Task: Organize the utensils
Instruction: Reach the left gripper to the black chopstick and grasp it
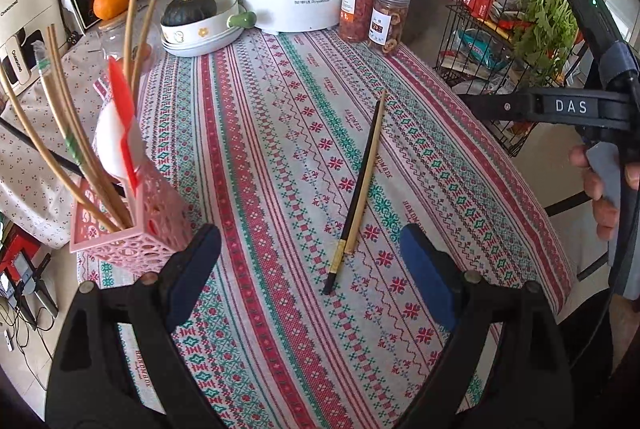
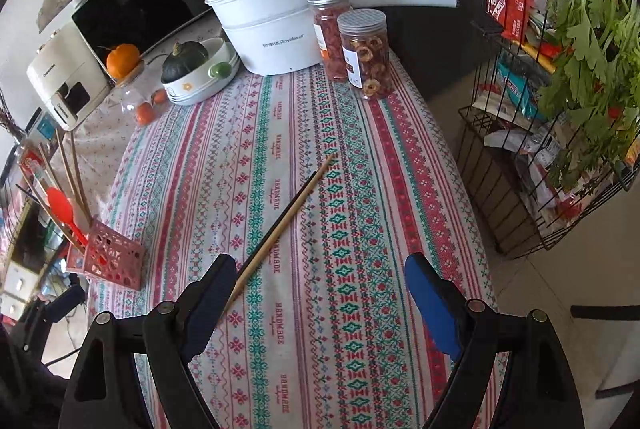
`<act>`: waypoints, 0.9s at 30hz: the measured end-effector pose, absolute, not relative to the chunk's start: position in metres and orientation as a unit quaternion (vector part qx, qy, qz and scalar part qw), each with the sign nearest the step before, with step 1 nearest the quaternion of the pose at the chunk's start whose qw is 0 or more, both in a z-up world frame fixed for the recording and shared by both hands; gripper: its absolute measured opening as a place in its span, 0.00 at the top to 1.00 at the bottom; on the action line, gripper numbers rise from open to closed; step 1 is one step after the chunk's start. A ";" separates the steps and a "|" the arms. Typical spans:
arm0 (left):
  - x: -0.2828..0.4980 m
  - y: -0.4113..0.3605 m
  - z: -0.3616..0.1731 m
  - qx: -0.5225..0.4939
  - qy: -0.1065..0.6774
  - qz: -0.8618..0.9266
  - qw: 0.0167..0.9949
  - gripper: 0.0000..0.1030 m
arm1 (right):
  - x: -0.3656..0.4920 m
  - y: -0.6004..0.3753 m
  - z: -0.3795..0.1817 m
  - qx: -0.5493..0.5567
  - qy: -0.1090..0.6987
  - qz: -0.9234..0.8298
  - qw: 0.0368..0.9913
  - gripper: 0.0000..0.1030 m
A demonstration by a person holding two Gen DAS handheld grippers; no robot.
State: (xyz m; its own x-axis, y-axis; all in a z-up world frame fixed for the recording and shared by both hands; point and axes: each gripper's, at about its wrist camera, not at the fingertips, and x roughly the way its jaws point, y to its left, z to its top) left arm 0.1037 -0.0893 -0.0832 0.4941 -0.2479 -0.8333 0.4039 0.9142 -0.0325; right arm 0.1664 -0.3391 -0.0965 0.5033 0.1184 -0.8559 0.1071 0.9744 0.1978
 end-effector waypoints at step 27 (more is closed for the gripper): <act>0.228 -0.209 -0.161 0.067 0.587 -0.249 0.767 0.92 | 0.209 -0.385 -0.137 0.155 0.559 -0.010 0.814 0.15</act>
State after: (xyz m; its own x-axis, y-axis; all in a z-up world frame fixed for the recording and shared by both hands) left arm 0.2277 -0.2085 -0.1613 0.1863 -0.3029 -0.9346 0.4610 0.8670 -0.1891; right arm 0.2085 -0.3847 -0.1366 0.3743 0.1558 -0.9141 0.1900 0.9520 0.2401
